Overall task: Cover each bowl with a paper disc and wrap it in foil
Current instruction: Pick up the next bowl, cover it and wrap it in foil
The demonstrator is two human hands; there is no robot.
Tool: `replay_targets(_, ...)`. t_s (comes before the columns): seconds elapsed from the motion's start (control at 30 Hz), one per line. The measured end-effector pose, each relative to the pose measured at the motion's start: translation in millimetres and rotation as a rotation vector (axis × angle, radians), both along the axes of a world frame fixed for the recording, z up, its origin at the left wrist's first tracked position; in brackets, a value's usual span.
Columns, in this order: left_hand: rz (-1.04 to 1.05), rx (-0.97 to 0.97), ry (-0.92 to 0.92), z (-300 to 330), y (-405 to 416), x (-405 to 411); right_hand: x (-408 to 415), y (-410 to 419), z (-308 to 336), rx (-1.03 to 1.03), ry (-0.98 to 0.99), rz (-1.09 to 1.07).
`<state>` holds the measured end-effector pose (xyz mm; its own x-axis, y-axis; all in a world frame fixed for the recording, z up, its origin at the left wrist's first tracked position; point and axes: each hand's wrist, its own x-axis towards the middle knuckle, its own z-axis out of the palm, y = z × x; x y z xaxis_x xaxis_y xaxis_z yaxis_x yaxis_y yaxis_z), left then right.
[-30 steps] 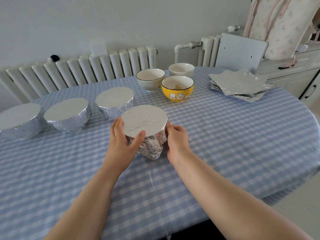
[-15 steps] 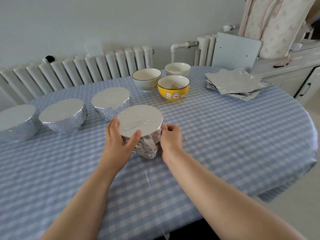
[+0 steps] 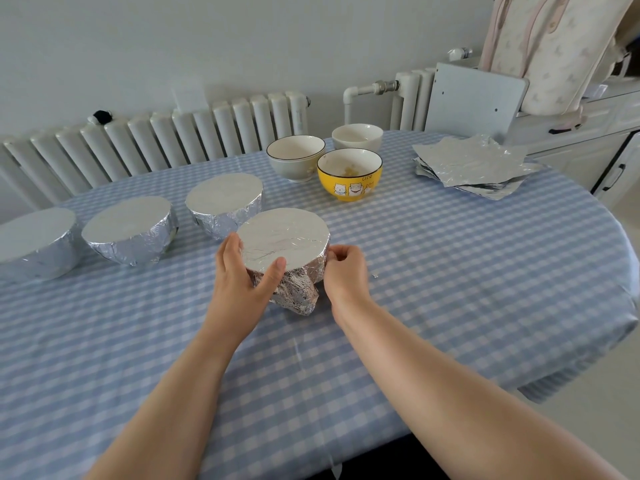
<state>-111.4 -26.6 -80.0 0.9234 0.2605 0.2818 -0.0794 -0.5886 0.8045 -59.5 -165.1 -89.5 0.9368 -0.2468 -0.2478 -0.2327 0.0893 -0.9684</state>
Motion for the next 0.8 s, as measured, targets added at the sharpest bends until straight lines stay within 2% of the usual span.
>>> replay_targets(0.2,-0.006,0.002,0.0,-0.5,1.7,0.2,2.4,0.5,3.1,0.065,0.097,-0.016)
replay_targets(0.4,-0.009,-0.002,0.001,-0.4,1.0,-0.3,-5.9,-6.9,0.4,-0.132,-0.082,-0.033)
replay_targets(0.73,-0.018,-0.006,-0.004,-1.6,1.7,0.2,-18.3,-4.9,-4.0,-0.059,-0.105,0.034)
replay_targets(0.8,-0.019,-0.008,0.005,-1.4,2.1,1.4,-26.9,-5.4,0.5,-0.127,-0.123,0.084)
